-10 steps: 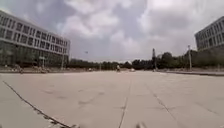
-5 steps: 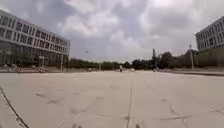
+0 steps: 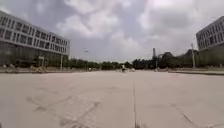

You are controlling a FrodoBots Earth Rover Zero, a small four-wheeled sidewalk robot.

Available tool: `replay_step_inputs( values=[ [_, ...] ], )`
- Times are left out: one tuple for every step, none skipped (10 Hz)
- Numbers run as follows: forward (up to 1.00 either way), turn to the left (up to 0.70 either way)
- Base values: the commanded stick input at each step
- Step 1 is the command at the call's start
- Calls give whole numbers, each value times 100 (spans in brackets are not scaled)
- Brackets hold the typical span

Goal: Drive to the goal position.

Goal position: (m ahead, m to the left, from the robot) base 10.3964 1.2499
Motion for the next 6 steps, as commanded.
replay_step_inputs(
  values=[
    [70,0],
    [70,0],
    [70,0],
    [70,0],
    [70,5],
    [70,8]
  ],
)
